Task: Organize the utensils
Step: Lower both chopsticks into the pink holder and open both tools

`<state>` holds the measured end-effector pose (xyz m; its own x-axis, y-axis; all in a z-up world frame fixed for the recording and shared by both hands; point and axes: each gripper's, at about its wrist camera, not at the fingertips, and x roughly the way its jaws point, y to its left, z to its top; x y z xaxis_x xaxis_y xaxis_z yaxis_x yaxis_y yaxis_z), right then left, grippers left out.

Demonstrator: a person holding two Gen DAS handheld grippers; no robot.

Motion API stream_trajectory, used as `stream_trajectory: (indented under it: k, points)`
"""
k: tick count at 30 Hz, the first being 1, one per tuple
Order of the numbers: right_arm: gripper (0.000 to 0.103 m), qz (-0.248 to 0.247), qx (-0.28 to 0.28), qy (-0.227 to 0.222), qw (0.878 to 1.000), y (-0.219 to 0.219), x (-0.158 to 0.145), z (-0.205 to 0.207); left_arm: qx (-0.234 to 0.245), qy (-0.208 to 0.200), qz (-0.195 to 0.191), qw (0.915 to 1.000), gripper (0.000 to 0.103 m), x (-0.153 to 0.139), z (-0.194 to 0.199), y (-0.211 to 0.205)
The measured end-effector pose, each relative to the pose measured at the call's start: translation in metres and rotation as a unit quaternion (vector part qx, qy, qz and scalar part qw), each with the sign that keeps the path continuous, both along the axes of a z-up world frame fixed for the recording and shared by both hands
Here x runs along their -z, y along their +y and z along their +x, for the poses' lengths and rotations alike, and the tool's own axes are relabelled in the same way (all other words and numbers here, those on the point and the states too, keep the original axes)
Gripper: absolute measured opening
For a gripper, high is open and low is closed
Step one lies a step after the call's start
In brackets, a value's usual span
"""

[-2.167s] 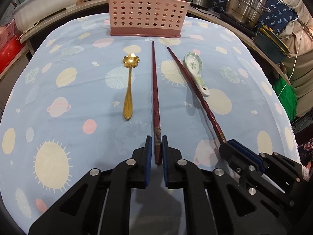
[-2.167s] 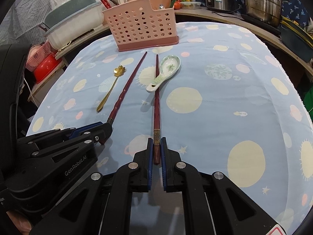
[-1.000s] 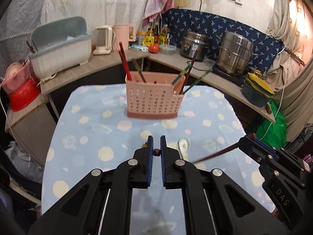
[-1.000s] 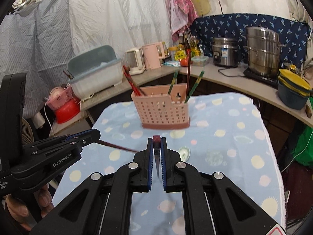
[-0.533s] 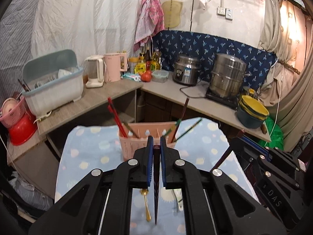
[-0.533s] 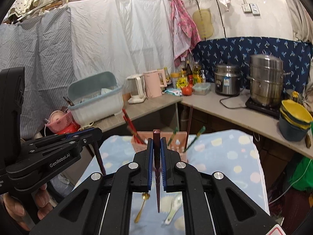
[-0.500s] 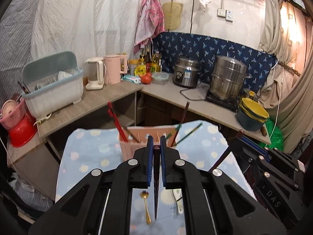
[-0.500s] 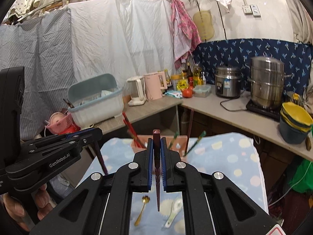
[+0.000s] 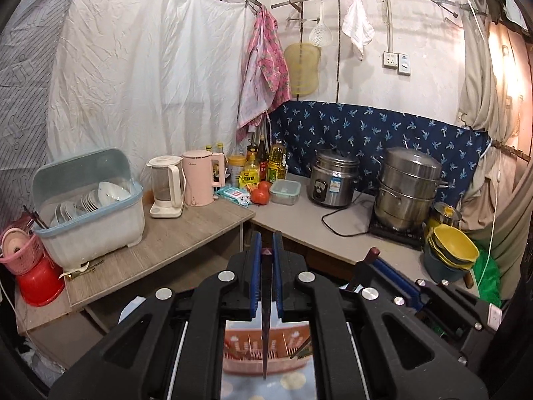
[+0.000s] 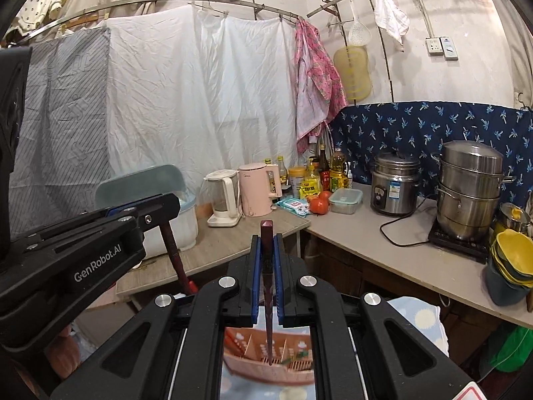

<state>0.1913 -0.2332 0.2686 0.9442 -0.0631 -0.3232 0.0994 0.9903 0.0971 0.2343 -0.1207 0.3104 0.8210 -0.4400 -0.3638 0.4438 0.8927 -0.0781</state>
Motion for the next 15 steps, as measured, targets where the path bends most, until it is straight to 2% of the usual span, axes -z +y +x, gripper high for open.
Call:
stream_trajectory:
  k: [8,15]
  points:
    - [0.007,0.016,0.000,0.033,0.999,-0.010,0.047,0.047,-0.011,0.010,-0.014,0.9998,0.007,0.040,0.043,-0.002]
    - [0.007,0.012,-0.007,0.066,0.998,-0.001,0.089,0.049,-0.013,0.042,-0.010,0.9990,0.007,0.082,0.053,0.005]
